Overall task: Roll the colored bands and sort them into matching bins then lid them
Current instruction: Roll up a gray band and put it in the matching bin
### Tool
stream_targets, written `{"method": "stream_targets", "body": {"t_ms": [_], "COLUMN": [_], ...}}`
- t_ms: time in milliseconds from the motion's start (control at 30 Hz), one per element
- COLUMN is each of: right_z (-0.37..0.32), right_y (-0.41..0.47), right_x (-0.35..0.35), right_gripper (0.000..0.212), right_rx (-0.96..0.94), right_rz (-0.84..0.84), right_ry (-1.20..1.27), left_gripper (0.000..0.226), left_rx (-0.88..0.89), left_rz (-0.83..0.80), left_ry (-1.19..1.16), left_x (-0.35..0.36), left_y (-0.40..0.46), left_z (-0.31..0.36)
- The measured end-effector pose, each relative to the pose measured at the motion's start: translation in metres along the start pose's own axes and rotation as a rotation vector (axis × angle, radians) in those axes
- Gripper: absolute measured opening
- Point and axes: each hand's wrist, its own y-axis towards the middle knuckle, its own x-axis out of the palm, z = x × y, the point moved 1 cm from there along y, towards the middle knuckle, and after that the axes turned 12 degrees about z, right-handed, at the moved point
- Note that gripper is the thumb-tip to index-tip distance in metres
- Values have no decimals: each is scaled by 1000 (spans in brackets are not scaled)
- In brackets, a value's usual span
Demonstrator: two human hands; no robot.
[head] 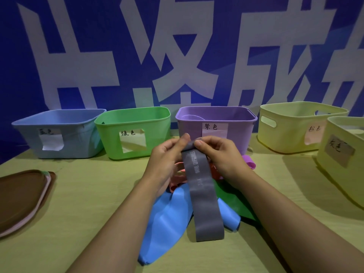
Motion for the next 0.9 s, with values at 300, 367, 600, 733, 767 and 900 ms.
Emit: {"method": "stream_targets", "body": {"t_ms": [300,367,600,733,767,900], "right_z": [0,0,-2,-5,-5,-2], "right_y": [-2,-2,-4,-6,-6,-5], "right_x": [-2,-2,0,1,1,2], "right_gripper": [21,20,66,56,57,60], "right_rx": [-29,-18,94,98,99,53], "right_rz": [-34,-26,33,67,69,64], "right_ry": [-67,-83,-128,-236,-248,-273], "left_gripper": [39,35,15,23,24,24], "left_rx": [64,80,152,193,200,220], "left_rz": [69,61,61,53,49,61], "left_ry": [83,75,91,110,112,141], "left_x": [-4,-5,-5,-3,-3,-5], "left_y": [7,7,9,9,9,9], "left_z": [-4,-3,-6,-7,-7,-8]}}
